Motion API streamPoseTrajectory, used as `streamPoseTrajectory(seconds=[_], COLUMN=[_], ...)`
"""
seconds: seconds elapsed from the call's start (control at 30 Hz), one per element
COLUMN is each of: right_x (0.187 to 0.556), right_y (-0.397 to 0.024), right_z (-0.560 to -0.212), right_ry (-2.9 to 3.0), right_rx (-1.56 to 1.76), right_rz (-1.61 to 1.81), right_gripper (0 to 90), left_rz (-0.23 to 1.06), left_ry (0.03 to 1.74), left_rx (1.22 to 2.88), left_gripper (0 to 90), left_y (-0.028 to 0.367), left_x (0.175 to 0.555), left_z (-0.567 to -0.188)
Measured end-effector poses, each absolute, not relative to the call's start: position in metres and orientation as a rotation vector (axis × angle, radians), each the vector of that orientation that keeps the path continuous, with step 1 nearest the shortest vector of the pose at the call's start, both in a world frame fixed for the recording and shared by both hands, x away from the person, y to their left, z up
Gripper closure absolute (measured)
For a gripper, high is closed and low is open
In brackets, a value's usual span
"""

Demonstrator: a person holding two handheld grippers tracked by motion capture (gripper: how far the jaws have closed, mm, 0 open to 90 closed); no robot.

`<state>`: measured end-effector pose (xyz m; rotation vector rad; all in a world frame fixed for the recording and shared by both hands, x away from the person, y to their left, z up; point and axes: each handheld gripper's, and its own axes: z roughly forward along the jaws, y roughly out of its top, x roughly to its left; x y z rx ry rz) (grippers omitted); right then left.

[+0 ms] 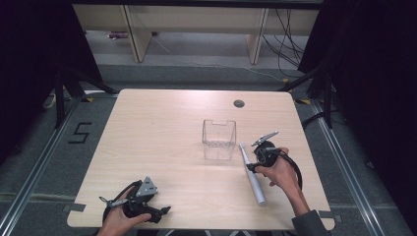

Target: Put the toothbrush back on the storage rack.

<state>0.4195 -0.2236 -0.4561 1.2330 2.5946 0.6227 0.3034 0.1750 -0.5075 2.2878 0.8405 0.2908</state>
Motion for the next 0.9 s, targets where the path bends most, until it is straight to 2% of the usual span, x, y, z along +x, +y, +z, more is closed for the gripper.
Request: streamPoseTrajectory(seconds=[0.2, 0.73, 0.9], right_x=[0.412, 0.414, 0.416], right_y=[-0.216, -0.214, -0.218], right_z=[-0.458, -0.470, -0.471], right_ry=[2.648, 2.715, 2.719], right_rx=[1.278, 1.264, 1.260], right_rz=[0.539, 0.441, 0.401], right_gripper=[46.5, 46.7, 50.3], left_rz=[0.291, 0.291, 0.291], left_ry=[0.840, 0.841, 0.842], left_rx=[2.288, 2.287, 2.287], left_gripper=[15.6, 15.6, 15.6], left_y=[0.175, 0.175, 0.175], left_x=[0.303, 0.303, 0.304], left_z=[-0.507, -0.507, -0.507])
